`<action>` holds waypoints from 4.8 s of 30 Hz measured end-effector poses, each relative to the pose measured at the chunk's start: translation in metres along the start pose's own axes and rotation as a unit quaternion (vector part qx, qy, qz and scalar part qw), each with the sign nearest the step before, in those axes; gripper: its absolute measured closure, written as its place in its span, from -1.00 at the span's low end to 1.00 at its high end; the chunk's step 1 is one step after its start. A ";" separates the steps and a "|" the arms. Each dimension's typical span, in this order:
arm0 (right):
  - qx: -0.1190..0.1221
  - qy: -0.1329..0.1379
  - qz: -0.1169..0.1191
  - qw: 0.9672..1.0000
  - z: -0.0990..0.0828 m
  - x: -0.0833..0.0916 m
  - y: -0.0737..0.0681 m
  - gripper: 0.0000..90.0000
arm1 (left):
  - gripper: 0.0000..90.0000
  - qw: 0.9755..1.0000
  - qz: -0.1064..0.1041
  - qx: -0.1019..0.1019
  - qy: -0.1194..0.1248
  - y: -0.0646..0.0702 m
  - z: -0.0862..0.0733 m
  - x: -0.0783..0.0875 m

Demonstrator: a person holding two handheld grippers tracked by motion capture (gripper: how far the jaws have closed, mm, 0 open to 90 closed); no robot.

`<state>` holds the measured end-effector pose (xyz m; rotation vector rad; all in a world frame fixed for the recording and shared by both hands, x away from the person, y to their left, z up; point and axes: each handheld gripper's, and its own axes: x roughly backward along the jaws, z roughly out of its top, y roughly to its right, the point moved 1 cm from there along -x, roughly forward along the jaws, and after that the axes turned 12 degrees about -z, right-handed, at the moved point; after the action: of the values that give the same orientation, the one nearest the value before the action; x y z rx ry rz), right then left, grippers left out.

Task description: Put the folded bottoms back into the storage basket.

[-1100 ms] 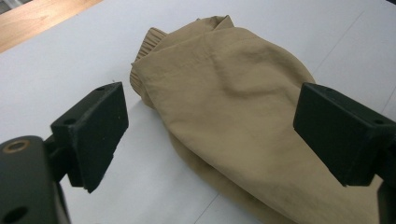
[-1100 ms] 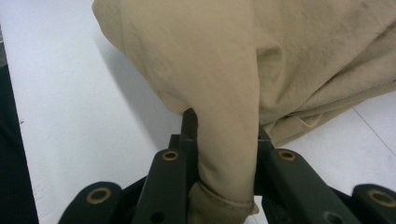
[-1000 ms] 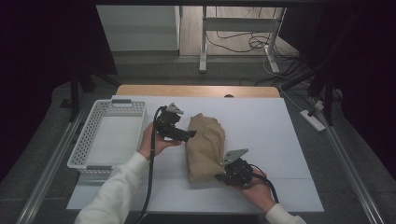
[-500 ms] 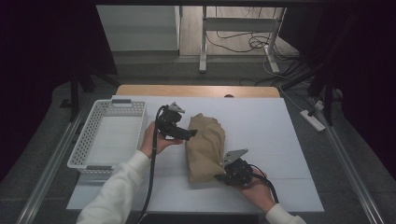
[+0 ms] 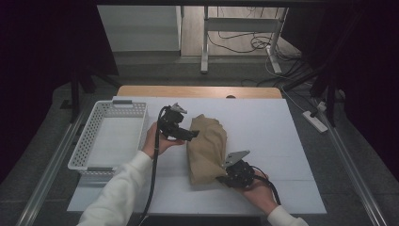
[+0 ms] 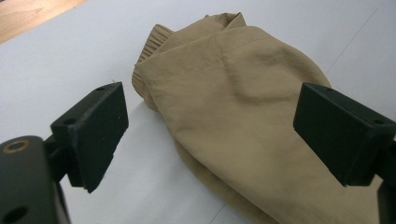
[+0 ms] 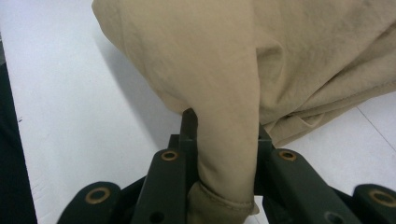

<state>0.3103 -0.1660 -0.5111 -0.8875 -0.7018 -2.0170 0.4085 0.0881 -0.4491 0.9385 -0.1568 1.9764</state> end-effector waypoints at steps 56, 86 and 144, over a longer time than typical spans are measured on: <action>0.002 0.000 0.000 1.000 -0.001 0.000 0.000 0.66 | -0.76 0.999 0.004 0.017 -0.034 -0.015 0.009 -0.028; 0.002 -0.002 0.000 1.000 -0.001 -0.001 -0.001 0.66 | -0.76 0.998 0.003 0.036 -0.044 -0.030 0.005 -0.040; 0.003 -0.002 0.000 1.000 -0.001 0.000 -0.002 0.66 | -0.76 0.995 -0.012 0.057 -0.082 -0.057 0.015 -0.092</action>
<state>0.3086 -0.1661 -0.5123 -0.8875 -0.7096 -2.0128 0.4881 0.0507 -0.5142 1.1718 -0.1263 1.9003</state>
